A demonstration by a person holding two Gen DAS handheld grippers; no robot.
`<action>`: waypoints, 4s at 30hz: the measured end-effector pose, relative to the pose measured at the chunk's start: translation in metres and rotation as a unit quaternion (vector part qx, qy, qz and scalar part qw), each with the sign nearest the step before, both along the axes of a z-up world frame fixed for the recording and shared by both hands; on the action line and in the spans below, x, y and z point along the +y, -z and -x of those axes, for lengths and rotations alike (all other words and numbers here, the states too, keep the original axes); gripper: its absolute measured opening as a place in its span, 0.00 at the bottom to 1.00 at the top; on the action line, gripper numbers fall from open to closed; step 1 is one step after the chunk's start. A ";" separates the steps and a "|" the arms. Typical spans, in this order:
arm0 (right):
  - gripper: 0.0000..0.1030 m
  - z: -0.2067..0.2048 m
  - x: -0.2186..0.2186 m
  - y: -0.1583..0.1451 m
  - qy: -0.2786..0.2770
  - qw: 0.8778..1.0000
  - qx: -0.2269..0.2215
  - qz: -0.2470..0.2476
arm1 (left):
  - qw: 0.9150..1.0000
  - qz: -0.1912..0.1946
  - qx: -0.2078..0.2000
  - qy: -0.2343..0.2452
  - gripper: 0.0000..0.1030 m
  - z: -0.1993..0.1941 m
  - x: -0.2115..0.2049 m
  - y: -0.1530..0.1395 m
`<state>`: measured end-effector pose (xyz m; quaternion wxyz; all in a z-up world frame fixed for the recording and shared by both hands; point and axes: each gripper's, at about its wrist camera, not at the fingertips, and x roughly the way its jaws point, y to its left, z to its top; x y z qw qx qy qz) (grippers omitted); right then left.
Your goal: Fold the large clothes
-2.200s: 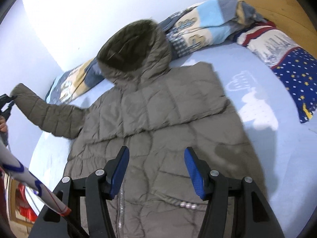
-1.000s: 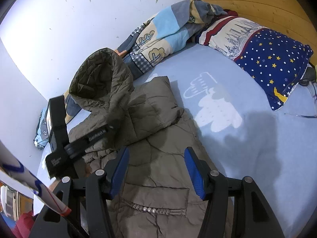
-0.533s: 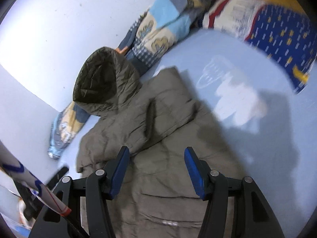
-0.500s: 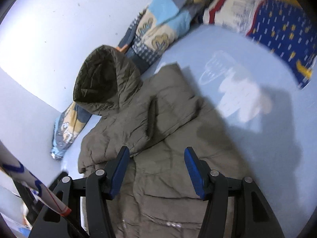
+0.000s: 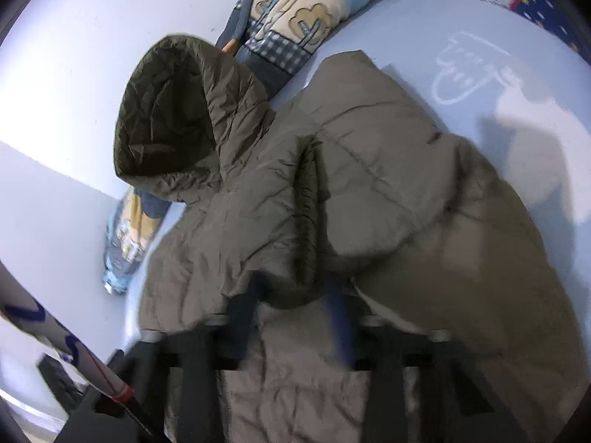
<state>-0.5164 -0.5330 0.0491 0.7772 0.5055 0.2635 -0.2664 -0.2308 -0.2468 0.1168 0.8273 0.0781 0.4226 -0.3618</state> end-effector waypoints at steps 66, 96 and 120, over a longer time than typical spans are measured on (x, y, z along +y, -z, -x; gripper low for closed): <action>0.49 0.078 0.245 -0.012 -0.140 0.954 0.216 0.154 | 0.986 -0.136 -0.049 0.082 0.77 0.191 0.079 0.059; 0.55 0.170 0.231 -0.021 -0.060 0.979 0.121 0.150 | 0.997 -0.032 -0.042 0.062 0.87 0.177 0.161 0.037; 0.63 0.275 0.168 0.031 0.134 0.990 0.024 -0.040 | 0.979 0.089 0.163 -0.086 0.78 0.094 0.243 0.068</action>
